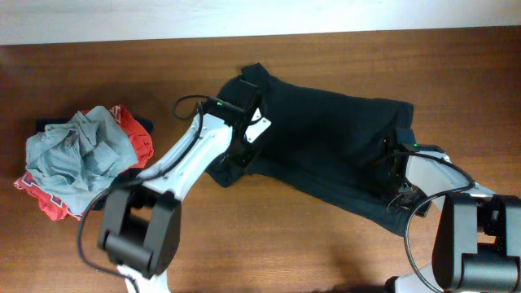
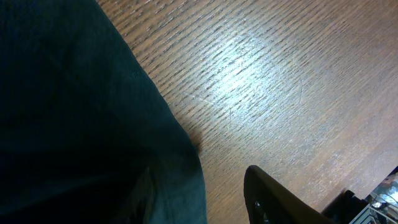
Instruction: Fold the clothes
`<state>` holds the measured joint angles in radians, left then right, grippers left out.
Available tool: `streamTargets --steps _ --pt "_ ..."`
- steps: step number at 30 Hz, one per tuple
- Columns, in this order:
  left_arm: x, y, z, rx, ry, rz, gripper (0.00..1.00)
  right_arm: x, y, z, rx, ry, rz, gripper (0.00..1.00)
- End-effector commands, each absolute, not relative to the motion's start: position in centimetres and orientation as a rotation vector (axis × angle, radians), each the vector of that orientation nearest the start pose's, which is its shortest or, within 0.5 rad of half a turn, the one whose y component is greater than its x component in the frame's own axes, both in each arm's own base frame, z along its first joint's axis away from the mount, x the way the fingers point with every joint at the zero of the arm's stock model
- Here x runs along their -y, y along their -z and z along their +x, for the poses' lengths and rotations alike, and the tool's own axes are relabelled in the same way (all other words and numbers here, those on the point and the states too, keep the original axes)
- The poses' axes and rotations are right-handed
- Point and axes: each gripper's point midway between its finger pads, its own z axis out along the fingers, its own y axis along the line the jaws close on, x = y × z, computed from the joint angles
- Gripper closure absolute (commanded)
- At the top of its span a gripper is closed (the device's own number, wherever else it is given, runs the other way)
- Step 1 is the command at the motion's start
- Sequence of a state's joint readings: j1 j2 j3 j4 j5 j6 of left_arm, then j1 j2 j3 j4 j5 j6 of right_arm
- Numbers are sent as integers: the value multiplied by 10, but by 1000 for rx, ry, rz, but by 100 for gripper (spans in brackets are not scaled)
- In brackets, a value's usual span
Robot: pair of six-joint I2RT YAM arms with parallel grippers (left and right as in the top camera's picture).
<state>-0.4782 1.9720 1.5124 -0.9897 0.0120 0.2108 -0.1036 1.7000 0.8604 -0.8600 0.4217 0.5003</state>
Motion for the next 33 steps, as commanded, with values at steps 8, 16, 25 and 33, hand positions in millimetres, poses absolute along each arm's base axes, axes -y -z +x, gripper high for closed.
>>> streamTargets --steps 8,16,25,33 --pt "164 -45 397 -2814 28 900 25 85 5 226 -2996 596 922 48" --pt "157 -72 366 -2951 11 955 6 85 5 226 -2996 596 922 48" --pt "167 -68 324 -3074 -16 1001 20 85 5 226 -2996 596 922 48" --pt "178 -31 324 -2989 -49 1065 53 85 5 226 -2992 594 922 48"
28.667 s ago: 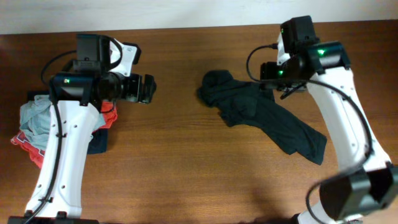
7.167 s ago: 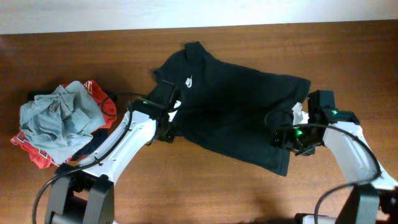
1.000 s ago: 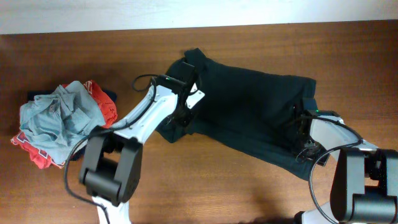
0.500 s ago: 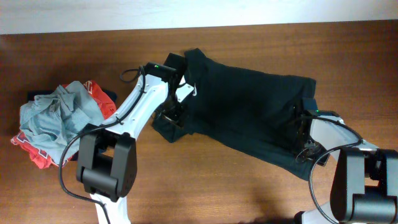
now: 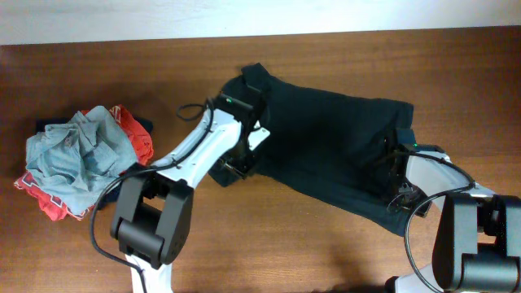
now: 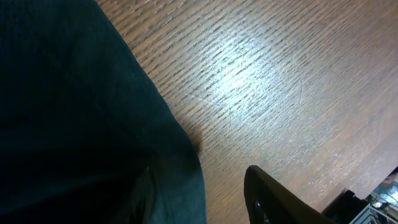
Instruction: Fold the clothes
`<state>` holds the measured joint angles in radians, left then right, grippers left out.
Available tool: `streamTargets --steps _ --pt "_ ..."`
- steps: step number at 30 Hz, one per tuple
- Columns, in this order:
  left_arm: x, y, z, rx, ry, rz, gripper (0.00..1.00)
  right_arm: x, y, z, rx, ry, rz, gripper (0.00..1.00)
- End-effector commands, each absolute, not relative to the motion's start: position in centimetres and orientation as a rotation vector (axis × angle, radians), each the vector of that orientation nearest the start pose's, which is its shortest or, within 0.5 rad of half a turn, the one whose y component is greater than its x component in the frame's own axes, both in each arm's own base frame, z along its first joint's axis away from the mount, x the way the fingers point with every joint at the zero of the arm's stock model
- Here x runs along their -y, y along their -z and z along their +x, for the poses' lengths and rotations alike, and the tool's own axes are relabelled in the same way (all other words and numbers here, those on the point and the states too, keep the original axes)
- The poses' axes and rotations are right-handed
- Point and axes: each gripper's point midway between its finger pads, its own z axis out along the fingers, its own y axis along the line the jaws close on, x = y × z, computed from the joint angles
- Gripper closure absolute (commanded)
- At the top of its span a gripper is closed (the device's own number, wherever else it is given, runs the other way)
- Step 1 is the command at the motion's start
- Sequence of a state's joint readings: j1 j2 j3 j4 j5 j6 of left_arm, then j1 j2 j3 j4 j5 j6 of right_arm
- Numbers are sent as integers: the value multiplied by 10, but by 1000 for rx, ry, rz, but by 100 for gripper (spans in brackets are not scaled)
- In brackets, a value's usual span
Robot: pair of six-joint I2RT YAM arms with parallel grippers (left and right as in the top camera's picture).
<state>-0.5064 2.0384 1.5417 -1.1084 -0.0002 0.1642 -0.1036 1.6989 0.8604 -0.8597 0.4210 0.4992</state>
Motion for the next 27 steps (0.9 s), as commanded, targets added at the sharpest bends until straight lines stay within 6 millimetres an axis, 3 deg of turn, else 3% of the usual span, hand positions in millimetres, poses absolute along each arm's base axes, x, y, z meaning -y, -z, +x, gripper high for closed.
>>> streamTargets --steps 1,4,9,15,21,23,27 --pt "177 -26 326 -2978 -62 1061 56 85 5 226 -2992 594 922 48" --pt "175 -19 326 -2973 -71 1055 63 85 5 226 -2992 594 922 48" --pt "176 -20 325 -2970 -72 1062 99 85 5 227 -2992 594 923 48" --pt "177 -33 327 -2975 -78 1066 99 85 5 227 -2992 594 923 48" --pt "178 -85 328 -2993 -83 1077 99 85 6 227 -2991 594 923 48" --pt "184 -100 338 -2952 -65 1062 100 85 6 227 -2991 594 923 48" --pt "199 -103 364 -2839 -33 1031 100 85 6 227 -2991 594 923 48"
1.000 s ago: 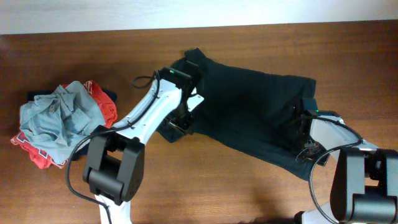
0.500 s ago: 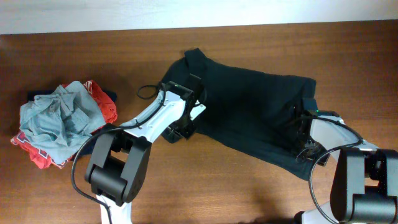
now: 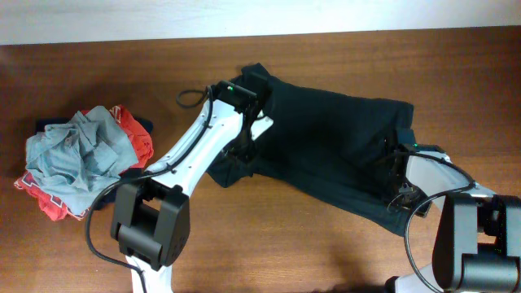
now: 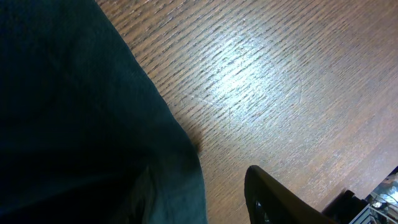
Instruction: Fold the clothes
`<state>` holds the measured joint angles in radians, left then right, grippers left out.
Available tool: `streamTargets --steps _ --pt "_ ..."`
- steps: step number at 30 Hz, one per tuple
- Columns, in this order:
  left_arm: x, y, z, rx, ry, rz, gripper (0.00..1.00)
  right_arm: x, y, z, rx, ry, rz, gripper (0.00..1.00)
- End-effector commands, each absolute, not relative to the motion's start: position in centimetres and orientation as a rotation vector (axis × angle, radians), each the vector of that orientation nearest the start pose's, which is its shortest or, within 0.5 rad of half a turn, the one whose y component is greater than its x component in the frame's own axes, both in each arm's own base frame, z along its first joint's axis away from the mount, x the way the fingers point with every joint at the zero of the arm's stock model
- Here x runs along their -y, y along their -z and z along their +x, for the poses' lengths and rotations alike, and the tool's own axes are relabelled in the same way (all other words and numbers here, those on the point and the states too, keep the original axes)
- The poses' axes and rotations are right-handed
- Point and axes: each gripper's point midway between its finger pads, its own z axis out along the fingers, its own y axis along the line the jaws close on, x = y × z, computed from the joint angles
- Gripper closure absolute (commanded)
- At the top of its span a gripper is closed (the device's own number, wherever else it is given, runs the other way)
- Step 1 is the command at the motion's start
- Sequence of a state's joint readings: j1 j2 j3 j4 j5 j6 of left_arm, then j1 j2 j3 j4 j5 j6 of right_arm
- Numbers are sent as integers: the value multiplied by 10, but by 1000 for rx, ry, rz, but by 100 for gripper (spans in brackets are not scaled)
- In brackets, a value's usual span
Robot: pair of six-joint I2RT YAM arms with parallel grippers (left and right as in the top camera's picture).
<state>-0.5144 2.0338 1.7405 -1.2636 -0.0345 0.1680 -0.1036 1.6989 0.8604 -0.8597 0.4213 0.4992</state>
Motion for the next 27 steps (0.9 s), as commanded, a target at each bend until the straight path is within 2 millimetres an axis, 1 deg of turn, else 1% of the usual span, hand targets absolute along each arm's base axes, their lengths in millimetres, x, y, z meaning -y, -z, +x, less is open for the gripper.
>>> streamTargets --steps 1,3,4,6,7,8,9,10,12,13,14,19,21,24,27 --pt "203 -103 371 -2809 -25 1033 99 85 6 227 -2992 593 923 48" --pt "210 -100 381 -2757 -14 1054 99 84 6 227 -2994 588 923 48" --pt "217 -96 390 -2725 12 1061 100 83 6 227 -2996 579 924 48" --pt "222 -90 395 -2707 26 1070 99 83 6 227 -2996 579 925 48" --pt "224 -83 398 -2708 25 1070 98 83 6 227 -2997 579 924 48" --pt "224 -79 400 -2710 24 1071 88 83 6 226 -2997 579 924 48" --pt "223 -76 401 -2715 14 1070 75 83 6 226 -2997 579 924 48" --pt "222 -72 401 -2725 6 1073 69 83 6 226 -2997 579 924 48" --pt "218 -70 395 -2752 0 1082 53 83 6 226 -2998 579 924 48" --pt "216 -70 392 -2766 -4 1088 50 83 6 226 -2998 579 924 48" --pt "214 -71 385 -2788 -8 1100 44 83 6 226 -2998 579 924 48" --pt "213 -70 360 -2856 -21 1166 44 83 6 227 -2997 579 924 48" --pt "216 -70 355 -2857 -25 1191 44 83 6 227 -2997 579 924 48" --pt "226 -66 359 -2815 -23 1213 44 83 6 227 -2997 579 924 48" --pt "231 -55 365 -2786 -64 1222 44 83 6 227 -2997 579 924 48"
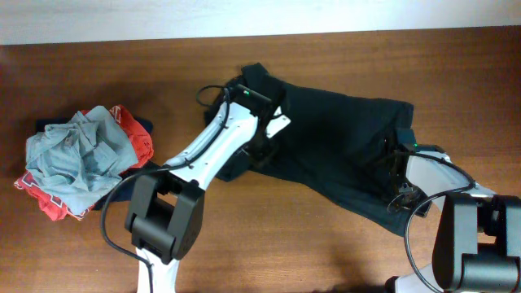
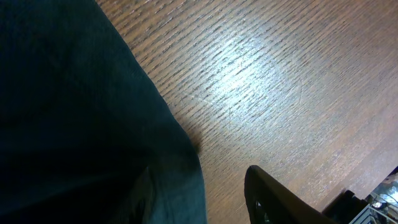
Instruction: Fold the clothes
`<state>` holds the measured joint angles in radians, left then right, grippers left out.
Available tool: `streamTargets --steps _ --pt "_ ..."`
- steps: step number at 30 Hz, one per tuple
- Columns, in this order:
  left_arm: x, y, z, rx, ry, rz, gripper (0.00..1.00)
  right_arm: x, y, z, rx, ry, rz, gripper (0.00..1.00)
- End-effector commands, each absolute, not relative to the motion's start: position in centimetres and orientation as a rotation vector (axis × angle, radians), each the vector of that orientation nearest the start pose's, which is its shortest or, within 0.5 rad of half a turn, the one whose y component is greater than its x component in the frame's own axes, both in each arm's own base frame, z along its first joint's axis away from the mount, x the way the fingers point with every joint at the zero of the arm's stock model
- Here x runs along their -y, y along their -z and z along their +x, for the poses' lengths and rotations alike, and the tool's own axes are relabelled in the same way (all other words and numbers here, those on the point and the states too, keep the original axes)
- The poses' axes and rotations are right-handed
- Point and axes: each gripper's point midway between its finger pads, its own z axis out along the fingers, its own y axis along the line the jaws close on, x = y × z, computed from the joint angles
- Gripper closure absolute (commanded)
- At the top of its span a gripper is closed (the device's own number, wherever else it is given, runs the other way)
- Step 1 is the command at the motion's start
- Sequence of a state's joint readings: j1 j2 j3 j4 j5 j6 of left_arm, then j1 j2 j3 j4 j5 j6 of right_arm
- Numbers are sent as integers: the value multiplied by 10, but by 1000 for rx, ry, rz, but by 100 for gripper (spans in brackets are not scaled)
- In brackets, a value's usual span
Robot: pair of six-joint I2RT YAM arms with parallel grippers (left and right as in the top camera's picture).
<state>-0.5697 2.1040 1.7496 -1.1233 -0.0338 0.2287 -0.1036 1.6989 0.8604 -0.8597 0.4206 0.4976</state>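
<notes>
A dark teal garment (image 1: pixel 334 146) lies spread across the middle of the table, running from upper left to lower right. My left gripper (image 1: pixel 259 149) is down on the garment's left part, just inside its lower left edge; its jaws are hidden against the dark cloth. My right gripper (image 1: pixel 392 181) is low at the garment's right edge. In the right wrist view the right gripper (image 2: pixel 205 202) stands open. One of its fingers (image 2: pixel 273 202) is over bare wood and the other is over the garment (image 2: pixel 74 124), with the cloth's edge between them.
A pile of clothes (image 1: pixel 81 159), grey on top of red, sits at the table's left side. The wooden table (image 1: pixel 269 236) shows bare in front of the garment. A pale wall strip runs along the far edge.
My left gripper has moved to the right, from the garment's lower left edge to farther in over the cloth. The right gripper and the cloth under it look the same.
My left gripper was at the garment's lower left edge. Then it was a little nearer the front corner, then back up the edge, and now it is farther right over the cloth. The right gripper has stayed open astride the right edge throughout.
</notes>
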Motion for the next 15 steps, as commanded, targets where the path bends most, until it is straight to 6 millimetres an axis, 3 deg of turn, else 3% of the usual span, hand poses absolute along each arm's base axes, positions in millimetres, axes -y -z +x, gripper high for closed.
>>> streamTargets --steps 1,6,11,13,15 --pt "231 -50 367 -2783 -88 1229 44 83 6 227 -2997 579 924 48" --pt "223 -29 371 -2786 -201 1275 46 83 6 227 -2997 579 924 48" --pt "220 -26 379 -2766 -262 1263 56 83 6 227 -2997 579 924 48" --pt "220 -26 381 -2755 -267 1268 62 83 6 226 -2997 579 924 48" --pt "218 -26 382 -2747 -288 1280 76 83 6 226 -2997 579 924 48"
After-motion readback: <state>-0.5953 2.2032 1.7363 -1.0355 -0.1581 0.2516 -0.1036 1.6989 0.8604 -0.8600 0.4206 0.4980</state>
